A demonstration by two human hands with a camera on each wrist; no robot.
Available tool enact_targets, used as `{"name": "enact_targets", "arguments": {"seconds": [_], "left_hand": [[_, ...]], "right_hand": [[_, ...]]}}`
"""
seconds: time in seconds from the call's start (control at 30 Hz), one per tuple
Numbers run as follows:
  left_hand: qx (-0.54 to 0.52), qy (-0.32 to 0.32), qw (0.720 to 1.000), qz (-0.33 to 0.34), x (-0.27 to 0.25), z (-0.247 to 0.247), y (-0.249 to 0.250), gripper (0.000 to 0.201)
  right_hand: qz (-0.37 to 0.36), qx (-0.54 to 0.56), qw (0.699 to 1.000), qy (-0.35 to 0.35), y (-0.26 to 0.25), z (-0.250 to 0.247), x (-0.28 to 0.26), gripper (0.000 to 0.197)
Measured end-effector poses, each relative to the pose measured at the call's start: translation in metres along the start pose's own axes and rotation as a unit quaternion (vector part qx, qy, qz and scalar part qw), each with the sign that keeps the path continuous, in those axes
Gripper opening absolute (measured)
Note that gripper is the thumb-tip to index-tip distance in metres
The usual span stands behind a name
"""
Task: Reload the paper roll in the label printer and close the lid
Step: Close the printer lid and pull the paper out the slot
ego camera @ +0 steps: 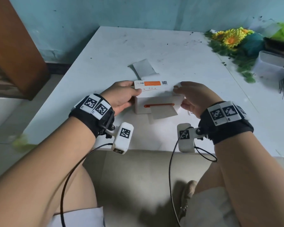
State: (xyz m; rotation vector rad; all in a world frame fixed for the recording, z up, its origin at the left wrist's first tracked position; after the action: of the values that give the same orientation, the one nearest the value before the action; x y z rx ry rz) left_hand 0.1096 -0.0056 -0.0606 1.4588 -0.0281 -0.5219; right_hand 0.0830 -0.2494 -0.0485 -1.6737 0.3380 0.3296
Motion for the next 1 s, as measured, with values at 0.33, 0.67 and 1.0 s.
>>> {"name": "enact_targets", "arguments": {"seconds": [0.33, 0.67, 1.0], "left_hand": [[0.047, 0.072, 0.996, 0.008, 0.017, 0.007, 0.002, 0.020], [0.141, 0.103, 0.984, 0.048, 0.034, -0.002, 0.015, 0.028], [0.206, 0.075, 0.971, 0.094, 0.029, 0.001, 0.015, 0.031]], "right_hand": [[-0.022, -0.018, 0.999, 0.037, -0.004, -0.006, 0.019, 0.029], [-0.038, -0.081, 0.996, 0.027, 0.002, 0.002, 0.033, 0.044], [-0.056, -0.079, 0.995, 0.030, 0.001, -0.004, 0.038, 0.045]]}}
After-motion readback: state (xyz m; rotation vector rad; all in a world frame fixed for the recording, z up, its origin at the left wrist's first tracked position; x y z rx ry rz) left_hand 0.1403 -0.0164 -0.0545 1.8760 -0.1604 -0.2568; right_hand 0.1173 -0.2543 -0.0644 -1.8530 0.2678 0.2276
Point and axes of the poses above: each hand's wrist, its own x-axis towards the middle knuckle, its own z-axis out of the palm, y = z × x, the point moved 7 cm from there along x, towards the middle knuckle, and after that the axes turned 12 degrees about -y, right-handed, at the moved point
